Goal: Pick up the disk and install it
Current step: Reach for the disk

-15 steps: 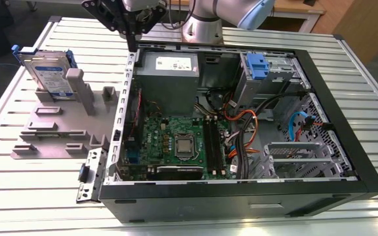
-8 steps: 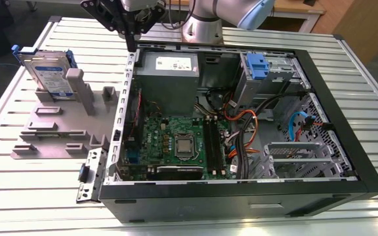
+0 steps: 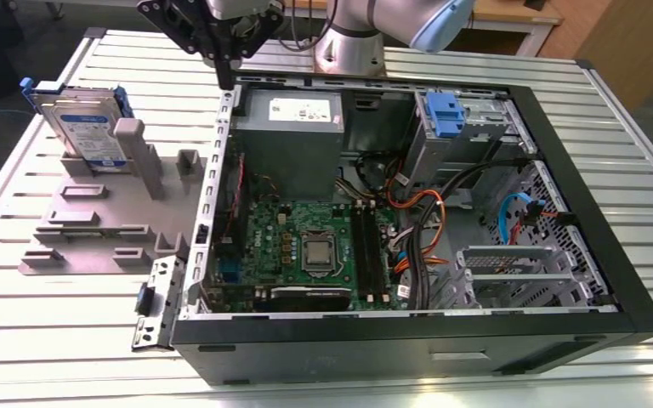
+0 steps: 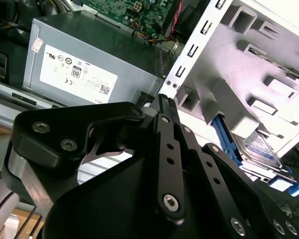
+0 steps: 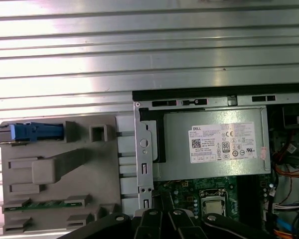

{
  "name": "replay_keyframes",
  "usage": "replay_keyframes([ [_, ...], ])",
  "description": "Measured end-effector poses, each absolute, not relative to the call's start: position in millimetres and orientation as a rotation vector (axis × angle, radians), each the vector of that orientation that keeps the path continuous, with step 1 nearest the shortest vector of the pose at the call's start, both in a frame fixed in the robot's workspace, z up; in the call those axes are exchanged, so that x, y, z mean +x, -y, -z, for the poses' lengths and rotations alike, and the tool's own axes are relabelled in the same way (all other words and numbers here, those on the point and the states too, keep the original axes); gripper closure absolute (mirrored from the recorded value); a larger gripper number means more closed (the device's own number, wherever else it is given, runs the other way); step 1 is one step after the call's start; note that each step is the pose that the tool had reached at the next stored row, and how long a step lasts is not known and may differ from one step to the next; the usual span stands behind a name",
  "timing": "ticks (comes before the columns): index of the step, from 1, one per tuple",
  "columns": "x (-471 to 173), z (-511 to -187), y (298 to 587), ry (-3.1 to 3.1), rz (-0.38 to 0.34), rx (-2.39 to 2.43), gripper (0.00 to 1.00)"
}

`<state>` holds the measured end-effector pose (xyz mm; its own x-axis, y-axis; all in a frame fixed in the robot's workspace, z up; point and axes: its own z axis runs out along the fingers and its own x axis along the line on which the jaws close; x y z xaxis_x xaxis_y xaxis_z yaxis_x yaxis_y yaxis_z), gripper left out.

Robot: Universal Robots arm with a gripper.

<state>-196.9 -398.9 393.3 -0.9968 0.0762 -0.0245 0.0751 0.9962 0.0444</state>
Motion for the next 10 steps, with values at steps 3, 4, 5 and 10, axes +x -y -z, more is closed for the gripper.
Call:
replay_keyframes([
  [3, -197.6, -393.3, 398.9, -3.113, -0.068, 0.118, 0.89],
  [4, -197.8, -393.3, 398.9, -3.112, -0.068, 0.118, 0.89],
  [5, -198.1, -393.3, 398.9, -3.112, -0.068, 0.118, 0.89],
  [10, -199.2, -393.3, 398.9, -3.112, -0.068, 0.118, 0.89],
])
